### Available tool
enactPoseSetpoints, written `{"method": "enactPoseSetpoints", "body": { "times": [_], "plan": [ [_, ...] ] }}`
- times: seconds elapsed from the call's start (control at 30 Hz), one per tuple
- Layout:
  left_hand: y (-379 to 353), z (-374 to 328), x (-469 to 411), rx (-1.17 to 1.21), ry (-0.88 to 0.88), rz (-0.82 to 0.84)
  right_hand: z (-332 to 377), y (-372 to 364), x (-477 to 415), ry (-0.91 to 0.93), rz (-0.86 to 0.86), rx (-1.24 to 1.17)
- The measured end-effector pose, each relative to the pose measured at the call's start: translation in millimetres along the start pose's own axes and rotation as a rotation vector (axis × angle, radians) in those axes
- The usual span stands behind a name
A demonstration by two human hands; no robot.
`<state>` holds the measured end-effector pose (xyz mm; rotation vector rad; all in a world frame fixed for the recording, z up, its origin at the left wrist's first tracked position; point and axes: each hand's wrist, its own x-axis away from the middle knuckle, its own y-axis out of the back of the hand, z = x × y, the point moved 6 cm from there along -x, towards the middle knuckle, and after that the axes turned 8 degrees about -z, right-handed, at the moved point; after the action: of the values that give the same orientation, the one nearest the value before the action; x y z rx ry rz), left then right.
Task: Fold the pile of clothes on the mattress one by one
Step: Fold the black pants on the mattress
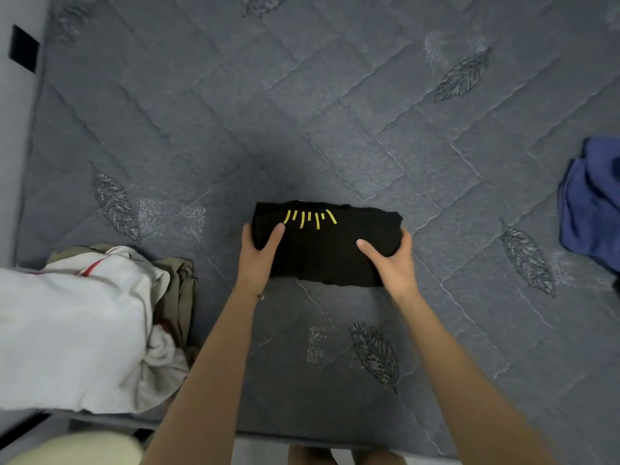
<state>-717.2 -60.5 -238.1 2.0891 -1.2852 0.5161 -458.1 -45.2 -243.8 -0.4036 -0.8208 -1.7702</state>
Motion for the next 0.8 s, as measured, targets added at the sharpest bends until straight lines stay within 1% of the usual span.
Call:
{"method": "enactPoseSetpoints", "body": {
  "times": [0.07, 0.13, 0.17, 0.23, 0.3, 0.43, 0.6, 0.8],
  "plan": [
    [2, 9, 11, 0.104, 0.118, 0.061, -3, 4, 4, -0.137, 0.096, -0.084],
    [6, 20, 26, 0.233, 0.25, 0.085, -5, 8, 18, -0.247, 0.205, -0.117],
    [9, 24, 34, 0.291, 0.295, 0.089, -5, 10, 29, -0.283, 0.247, -0.133],
    [19, 23, 52, 0.364, 0.324, 0.085, -1, 14, 47, -0.3, 0.305, -0.182],
    [33, 13, 66, 0.397, 0.306, 0.077, 13, 16, 64, -0.283, 0.339, -0.211],
    [78, -21, 88, 0.451, 0.216, 0.007, 60, 7, 104, -0.214, 0.337, -0.206],
    [140, -56, 107, 0.492, 0.108, -0.151, 113, -15, 155, -0.005, 0.26, -0.179],
    [243, -63, 110, 0.442, -0.033, -0.19, 134, -71, 229, 0.15, 0.226, -0.149]
  ]
}}
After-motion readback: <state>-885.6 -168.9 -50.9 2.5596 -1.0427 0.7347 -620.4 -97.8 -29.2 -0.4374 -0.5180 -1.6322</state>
